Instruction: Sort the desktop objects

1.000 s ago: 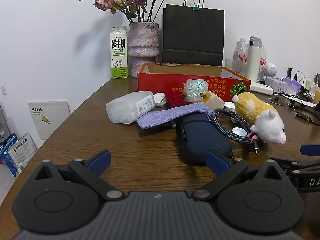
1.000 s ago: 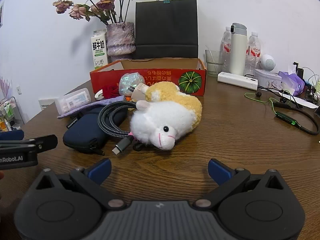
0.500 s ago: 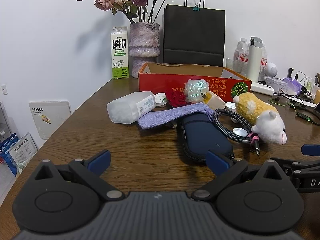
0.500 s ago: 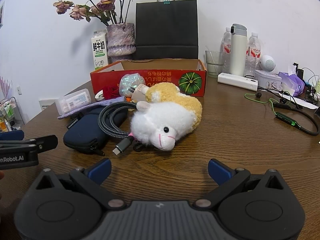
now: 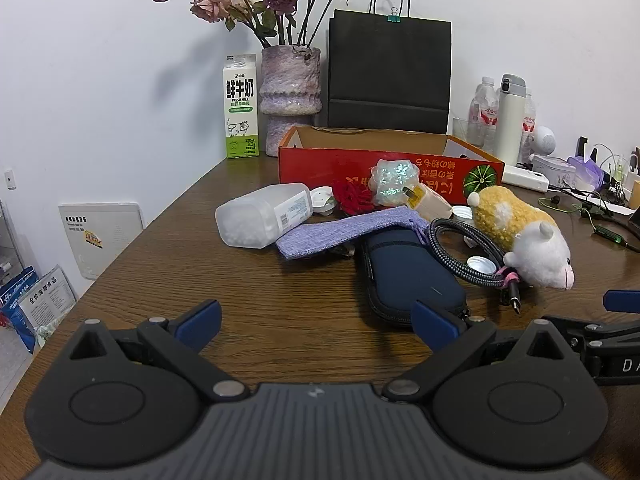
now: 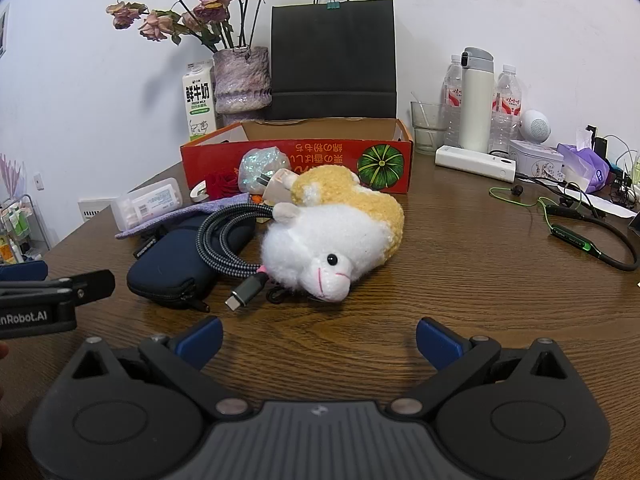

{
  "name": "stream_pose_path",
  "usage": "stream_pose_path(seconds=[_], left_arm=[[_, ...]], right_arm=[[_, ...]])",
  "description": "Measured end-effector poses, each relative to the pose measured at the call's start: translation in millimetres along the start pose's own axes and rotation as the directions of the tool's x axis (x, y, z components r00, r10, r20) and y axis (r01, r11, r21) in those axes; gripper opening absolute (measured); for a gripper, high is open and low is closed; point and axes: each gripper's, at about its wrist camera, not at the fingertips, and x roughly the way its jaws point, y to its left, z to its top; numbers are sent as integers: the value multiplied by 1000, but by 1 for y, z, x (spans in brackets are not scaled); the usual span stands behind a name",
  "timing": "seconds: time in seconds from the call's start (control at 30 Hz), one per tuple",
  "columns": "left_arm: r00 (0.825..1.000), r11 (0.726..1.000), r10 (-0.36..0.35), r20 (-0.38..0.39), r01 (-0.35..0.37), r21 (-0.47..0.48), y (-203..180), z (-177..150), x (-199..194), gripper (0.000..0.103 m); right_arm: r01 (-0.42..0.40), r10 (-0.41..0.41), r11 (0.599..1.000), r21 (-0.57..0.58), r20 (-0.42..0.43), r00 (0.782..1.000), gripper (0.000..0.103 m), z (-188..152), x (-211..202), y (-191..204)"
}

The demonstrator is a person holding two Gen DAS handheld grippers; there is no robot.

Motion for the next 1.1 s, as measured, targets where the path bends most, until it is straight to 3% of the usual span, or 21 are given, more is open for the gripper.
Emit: stream_pose_path(seconds=[0.83,1.1], left_arm=[[1000,1000,7,1,-7,3,0,-2,0,103],[996,996,-86,-39,86,-11,-13,18,8,103]], right_arm=[[-2,2,1000,6,-4,1000,103,0,0,0],[-40,40,999,33,10,999,103,16,-5,-13]])
